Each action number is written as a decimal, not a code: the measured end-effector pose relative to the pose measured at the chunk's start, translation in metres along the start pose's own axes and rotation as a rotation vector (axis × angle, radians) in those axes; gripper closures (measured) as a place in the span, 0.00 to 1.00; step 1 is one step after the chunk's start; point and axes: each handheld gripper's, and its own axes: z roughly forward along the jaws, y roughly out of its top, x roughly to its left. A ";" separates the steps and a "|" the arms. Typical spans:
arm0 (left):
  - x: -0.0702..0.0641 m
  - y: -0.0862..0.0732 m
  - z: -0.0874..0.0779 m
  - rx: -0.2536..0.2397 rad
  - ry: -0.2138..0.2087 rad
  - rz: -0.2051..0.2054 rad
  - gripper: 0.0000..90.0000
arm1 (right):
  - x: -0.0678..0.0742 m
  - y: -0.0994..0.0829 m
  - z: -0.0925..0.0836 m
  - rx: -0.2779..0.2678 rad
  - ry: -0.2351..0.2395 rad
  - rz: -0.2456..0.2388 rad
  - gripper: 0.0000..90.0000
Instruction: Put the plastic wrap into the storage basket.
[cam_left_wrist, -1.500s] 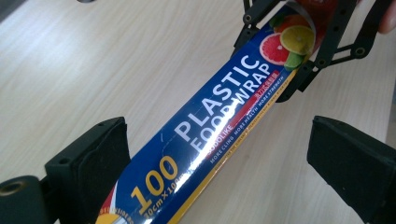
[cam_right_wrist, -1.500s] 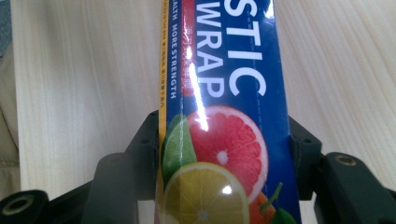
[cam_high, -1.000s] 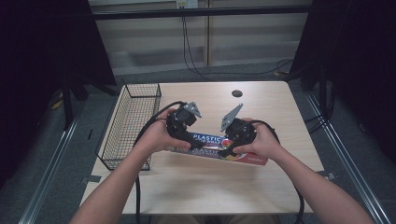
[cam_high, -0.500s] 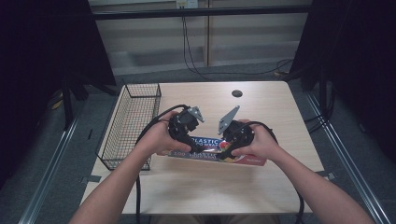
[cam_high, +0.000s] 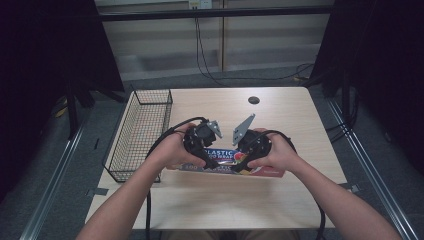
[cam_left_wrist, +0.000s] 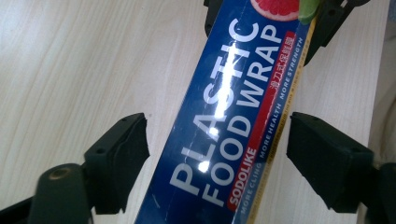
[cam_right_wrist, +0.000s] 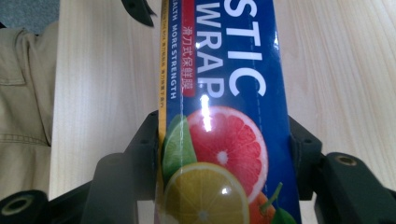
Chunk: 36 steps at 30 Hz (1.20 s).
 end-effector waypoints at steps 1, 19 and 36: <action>0.000 0.000 0.000 0.007 -0.003 0.009 0.24 | 0.000 0.000 0.000 -0.006 -0.005 -0.005 0.49; -0.002 0.000 0.002 0.031 -0.007 0.036 0.33 | 0.001 0.003 -0.005 0.005 -0.009 -0.033 0.49; -0.005 0.001 0.006 0.060 -0.010 0.100 0.38 | 0.000 0.007 -0.004 0.009 -0.002 -0.066 0.49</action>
